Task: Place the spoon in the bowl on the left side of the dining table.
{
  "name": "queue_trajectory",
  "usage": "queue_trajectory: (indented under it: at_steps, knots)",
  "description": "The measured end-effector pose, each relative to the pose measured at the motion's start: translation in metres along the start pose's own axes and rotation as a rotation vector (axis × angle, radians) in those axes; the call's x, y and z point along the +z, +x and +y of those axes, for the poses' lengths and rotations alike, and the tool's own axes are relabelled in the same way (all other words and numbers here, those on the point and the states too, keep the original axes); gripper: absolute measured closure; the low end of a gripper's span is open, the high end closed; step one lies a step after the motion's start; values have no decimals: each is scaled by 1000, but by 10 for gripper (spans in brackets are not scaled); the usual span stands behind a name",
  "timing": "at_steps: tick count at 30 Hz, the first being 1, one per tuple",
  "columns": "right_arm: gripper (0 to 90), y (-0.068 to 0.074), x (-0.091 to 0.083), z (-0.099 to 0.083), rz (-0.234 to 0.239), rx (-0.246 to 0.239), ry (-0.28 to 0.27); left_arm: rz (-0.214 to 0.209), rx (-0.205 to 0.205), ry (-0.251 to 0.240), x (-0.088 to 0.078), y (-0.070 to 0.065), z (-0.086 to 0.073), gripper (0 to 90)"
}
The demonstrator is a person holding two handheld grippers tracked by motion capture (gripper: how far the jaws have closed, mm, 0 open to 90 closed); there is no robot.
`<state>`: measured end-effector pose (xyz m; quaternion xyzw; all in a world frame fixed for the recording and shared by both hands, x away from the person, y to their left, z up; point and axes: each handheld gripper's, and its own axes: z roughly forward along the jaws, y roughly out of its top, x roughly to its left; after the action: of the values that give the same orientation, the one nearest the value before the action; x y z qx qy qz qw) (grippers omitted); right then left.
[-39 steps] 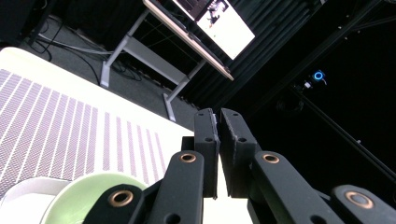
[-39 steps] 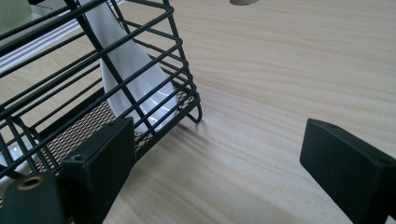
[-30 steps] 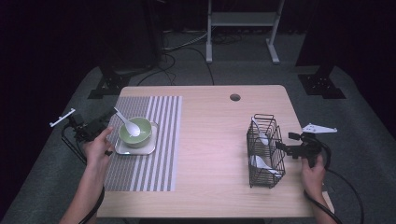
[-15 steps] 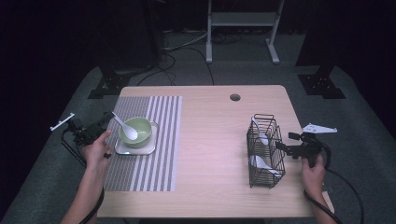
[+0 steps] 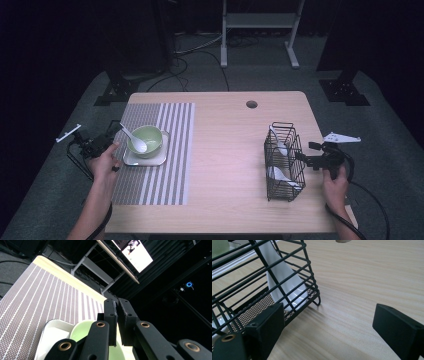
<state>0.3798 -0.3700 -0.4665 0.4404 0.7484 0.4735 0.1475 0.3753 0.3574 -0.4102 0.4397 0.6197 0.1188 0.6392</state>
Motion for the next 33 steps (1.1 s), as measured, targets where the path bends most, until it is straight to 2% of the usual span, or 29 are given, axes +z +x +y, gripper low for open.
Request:
queue_trajectory:
  at_steps: [33]
  knots:
    - [95, 1, 1, 0, -1, -5, 9, 35, -11, 13, -2, 17, -7, 855]
